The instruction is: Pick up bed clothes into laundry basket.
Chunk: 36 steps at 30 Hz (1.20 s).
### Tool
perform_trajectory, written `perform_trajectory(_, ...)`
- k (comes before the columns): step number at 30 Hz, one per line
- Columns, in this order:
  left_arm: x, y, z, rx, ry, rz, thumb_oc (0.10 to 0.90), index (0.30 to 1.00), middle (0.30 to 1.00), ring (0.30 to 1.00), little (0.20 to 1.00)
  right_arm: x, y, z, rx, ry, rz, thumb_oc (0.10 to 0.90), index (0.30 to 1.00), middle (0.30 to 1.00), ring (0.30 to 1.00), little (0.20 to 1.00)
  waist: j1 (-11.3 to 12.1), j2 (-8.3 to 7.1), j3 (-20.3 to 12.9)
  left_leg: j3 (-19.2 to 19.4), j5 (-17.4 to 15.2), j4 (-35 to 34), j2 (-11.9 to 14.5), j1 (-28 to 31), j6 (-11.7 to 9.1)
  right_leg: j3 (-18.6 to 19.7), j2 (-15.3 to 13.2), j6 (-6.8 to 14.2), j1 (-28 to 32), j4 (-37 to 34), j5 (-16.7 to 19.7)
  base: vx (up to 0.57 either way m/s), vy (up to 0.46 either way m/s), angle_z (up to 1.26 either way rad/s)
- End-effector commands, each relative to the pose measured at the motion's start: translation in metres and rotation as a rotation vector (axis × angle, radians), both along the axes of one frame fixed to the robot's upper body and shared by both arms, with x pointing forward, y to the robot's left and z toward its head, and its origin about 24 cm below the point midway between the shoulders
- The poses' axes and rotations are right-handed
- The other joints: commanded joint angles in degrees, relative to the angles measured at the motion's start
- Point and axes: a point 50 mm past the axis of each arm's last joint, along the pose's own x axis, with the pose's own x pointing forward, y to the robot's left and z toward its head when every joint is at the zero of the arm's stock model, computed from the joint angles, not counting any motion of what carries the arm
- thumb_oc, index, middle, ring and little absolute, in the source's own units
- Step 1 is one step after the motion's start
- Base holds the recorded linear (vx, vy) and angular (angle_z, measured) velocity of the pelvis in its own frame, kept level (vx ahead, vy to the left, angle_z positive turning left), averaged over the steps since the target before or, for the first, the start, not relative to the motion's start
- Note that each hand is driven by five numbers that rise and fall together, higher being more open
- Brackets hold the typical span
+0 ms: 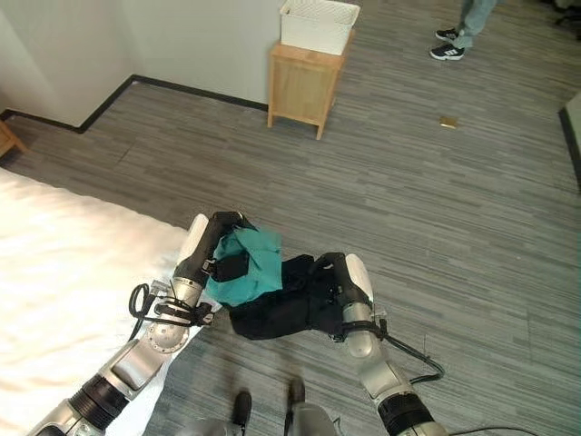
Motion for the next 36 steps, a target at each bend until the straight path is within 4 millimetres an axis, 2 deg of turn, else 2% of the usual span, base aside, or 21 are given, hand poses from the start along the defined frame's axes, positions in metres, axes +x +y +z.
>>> perform_trajectory(1,-0.001,-0.014,0.055,-0.106,-0.304,-0.053,0.4,0.3,0.3,0.3,0.3,0.016,0.014,0.055,0.023,-0.284,0.106,0.4,0.3,0.3,0.3,0.3,-3.91,1.78,-6.0,1.48,-3.93,-0.52,6.18,16.56,-3.99,-4.68,1.09,-1.79,2.24,-11.75,15.49,0.0,-0.003,1.4)
perform_trajectory(5,-0.001,-0.014,0.055,-0.106,-0.304,-0.053,0.4,0.3,0.3,0.3,0.3,0.016,0.014,0.055,0.023,-0.284,0.106,0.4,0.3,0.3,0.3,0.3,-3.98,1.82,-5.99,1.41,-3.98,-0.46,6.22,16.55,-4.0,-4.76,1.11,-1.8,2.33,-11.83,15.51,0.13,-0.094,0.13)
perform_trajectory(6,-0.004,-0.016,0.054,-0.169,-0.273,-0.066,0.4,0.3,0.3,0.3,0.3,0.02,0.028,0.061,0.044,-0.3,0.163,0.4,0.3,0.3,0.3,0.3,1.16,-1.16,-2.68,4.93,7.91,36.18,5.89,-0.87,-6.92,-5.48,0.37,-5.89,12.29,-14.39,11.39,0.58,-0.423,-0.02)
perform_trajectory(8,-0.004,-0.018,0.058,-0.195,-0.277,-0.068,0.4,0.3,0.3,0.3,0.3,0.022,0.03,0.062,0.04,-0.301,0.168,0.4,0.3,0.3,0.3,0.3,3.32,-2.85,-1.1,7.0,5.65,41.03,4.99,-8.6,-5.83,-4.81,-1.16,-6.12,14.53,-14.57,9.56,0.51,-0.274,-0.28)
perform_trajectory(9,-0.003,-0.017,0.058,-0.208,-0.271,-0.064,0.4,0.3,0.3,0.3,0.3,0.022,0.029,0.063,0.031,-0.299,0.166,0.4,0.3,0.3,0.3,0.3,4.81,-2.51,-0.56,8.29,3.25,40.93,5.54,-12.09,-5.66,-4.17,-0.95,-5.82,16.01,-14.57,8.21,0.24,-0.031,-0.41)
perform_trajectory(10,-0.003,-0.017,0.058,-0.208,-0.271,-0.064,0.4,0.3,0.3,0.3,0.3,0.023,0.029,0.063,0.031,-0.301,0.166,0.4,0.3,0.3,0.3,0.3,4.88,-2.8,-0.67,8.51,3.67,40.73,5.24,-12.37,-5.52,-4.04,-1.3,-5.76,15.64,-14.57,8.43,0.29,0.043,-0.26)
perform_trajectory(12,-0.007,-0.015,0.055,-0.232,-0.257,-0.065,0.4,0.3,0.3,0.3,0.3,0.021,0.028,0.059,-0.004,-0.282,0.182,0.4,0.3,0.3,0.3,0.3,6.89,-1.85,-0.94,9.81,0.12,23.02,3.58,-14.16,-3.42,-3.04,-0.84,-4.53,18.21,-14.57,5.73,0.51,0.15,-0.29)
perform_trajectory(15,-0.008,-0.012,0.053,-0.239,-0.248,-0.05,0.4,0.3,0.3,0.3,0.3,0.019,0.029,0.056,-0.028,-0.269,0.196,0.4,0.3,0.3,0.3,0.3,9.07,0.22,-1.79,9.09,11.11,2.45,3.24,-15.36,-4.3,-0.87,1.12,-4.51,22.22,-14.57,2.37,0.51,0.142,-0.09)
perform_trajectory(16,-0.008,-0.012,0.053,-0.239,-0.248,-0.05,0.4,0.3,0.3,0.3,0.3,0.019,0.029,0.056,-0.028,-0.269,0.196,0.4,0.3,0.3,0.3,0.3,9.09,0.2,-1.69,9.11,11.32,2.07,3.21,-15.06,-4.31,-0.86,1.08,-4.51,22.34,-14.57,2.34,0.38,0.081,-0.19)
perform_trajectory(17,-0.007,0.001,0.058,-0.247,-0.273,0.006,0.4,0.3,0.3,0.3,0.3,0.014,0.004,0.08,-0.03,-0.336,0.172,0.4,0.3,0.3,0.3,0.3,9.17,-0.21,-1.49,9.47,13.43,-1.81,3.78,-18.25,-5.64,-0.05,1.11,-4.46,24.04,-14.57,0.87,0.24,0.047,-0.12)
perform_trajectory(19,-0.008,0.001,0.058,-0.247,-0.271,0.003,0.4,0.3,0.3,0.3,0.3,0.013,0.003,0.08,-0.03,-0.332,0.169,0.4,0.3,0.3,0.3,0.3,9.35,-0.23,-1.55,9.54,13.44,-1.86,3.73,-18.16,-5.64,-0.01,1.03,-4.45,24.08,-14.57,0.82,0.41,0.142,-0.18)
perform_trajectory(20,-0.001,0.001,0.083,-0.287,-0.357,0.02,0.4,0.3,0.3,0.3,0.3,-0.017,0.02,0.076,0.011,-0.334,0.254,0.4,0.3,0.3,0.3,0.3,9.23,-0.58,-1.89,11.52,13.96,-3.56,6.38,-22.2,-6.64,3.95,0.36,-3.74,29.48,-14.57,-2.61,0.58,0.237,-0.23)
perform_trajectory(21,-0.001,0.001,0.082,-0.287,-0.356,0.02,0.4,0.3,0.3,0.3,0.3,-0.017,0.02,0.076,0.011,-0.333,0.254,0.4,0.3,0.3,0.3,0.3,9.34,-0.64,-1.87,11.63,13.92,-3.56,6.37,-22.13,-6.63,4.03,0.29,-3.73,29.52,-14.57,-2.63,0.91,0.424,-0.91)
perform_trajectory(22,0.002,-0.008,0.089,-0.287,-0.37,-0.004,0.4,0.3,0.3,0.3,0.3,-0.019,0.028,0.07,0.017,-0.316,0.266,0.4,0.3,0.3,0.3,0.3,9.42,0.15,-3.1,12.09,18.05,-3.56,8.25,-20.24,-6.49,6.1,0.36,-3.9,31.4,-14.57,-4.01,0.45,0.254,-1.04)
perform_trajectory(25,0.003,-0.013,0.091,-0.276,-0.374,-0.018,0.4,0.3,0.3,0.3,0.3,-0.017,0.031,0.067,0.025,-0.306,0.257,0.4,0.3,0.3,0.3,0.3,9.54,-0.48,-3.48,13.24,17.58,-3.56,8.19,-19.2,-5.82,6.46,-0.82,-3.5,32.01,-14.57,-3.3,0.3,0.152,-0.68)
perform_trajectory(26,0.006,-0.021,0.1,-0.262,-0.396,-0.056,0.4,0.3,0.3,0.3,0.3,-0.013,0.04,0.062,0.068,-0.31,0.22,0.4,0.3,0.3,0.3,0.3,9.39,-3.12,-4.03,15.7,14.83,-2.94,6.72,-16.19,-3.38,5.63,-2.6,-1.61,30.81,-6.84,0.72,0.45,0.209,-0.33)
perform_trajectory(27,0.007,-0.023,0.103,-0.254,-0.409,-0.063,0.4,0.3,0.3,0.3,0.3,-0.009,0.044,0.064,0.087,-0.326,0.209,0.4,0.3,0.3,0.3,0.3,9.2,-3.52,-3.72,16.82,14.0,-3.15,6.38,-14.7,-2.68,5.55,-2.59,-0.36,29.28,-2.05,3.12,0.51,0.276,-0.16)
perform_trajectory(29,0.008,-0.029,0.11,-0.235,-0.446,-0.081,0.4,0.3,0.3,0.3,0.3,-0.002,0.046,0.07,0.081,-0.355,0.195,0.4,0.3,0.3,0.3,0.3,7.63,-2.57,-2.66,17.95,12.72,-3.56,6.81,-11.68,-1.89,3.52,-2.45,1.35,23.56,6.86,8.7,0.24,0.223,0.01)
perform_trajectory(31,0.008,-0.032,0.114,-0.23,-0.465,-0.091,0.4,0.3,0.3,0.3,0.3,0.0,0.046,0.073,0.079,-0.369,0.187,0.4,0.3,0.3,0.3,0.3,6.28,-1.8,-2.13,17.77,11.34,-3.56,6.88,-10.19,-1.84,2.12,-1.63,1.17,20.16,10.9,8.48,0.26,0.217,-0.03)
perform_trajectory(32,0.01,-0.035,0.114,-0.223,-0.466,-0.086,0.4,0.3,0.3,0.3,0.3,0.002,0.043,0.075,0.087,-0.379,0.165,0.4,0.3,0.3,0.3,0.3,3.83,-0.37,-1.03,17.73,10.29,-3.56,6.79,-7.34,-1.96,-0.14,1.42,-0.01,14.8,11.99,6.73,0.29,0.192,0.12)
perform_trajectory(36,0.013,-0.032,0.112,-0.21,-0.463,-0.057,0.4,0.3,0.3,0.3,0.3,0.001,0.041,0.077,0.097,-0.392,0.15,0.4,0.3,0.3,0.3,0.3,2.29,-0.59,-0.89,18.34,8.22,-3.56,6.52,-4.72,-2.3,-6.58,-0.87,-1.58,16.48,5.02,1.91,0.2,0.058,0.25)
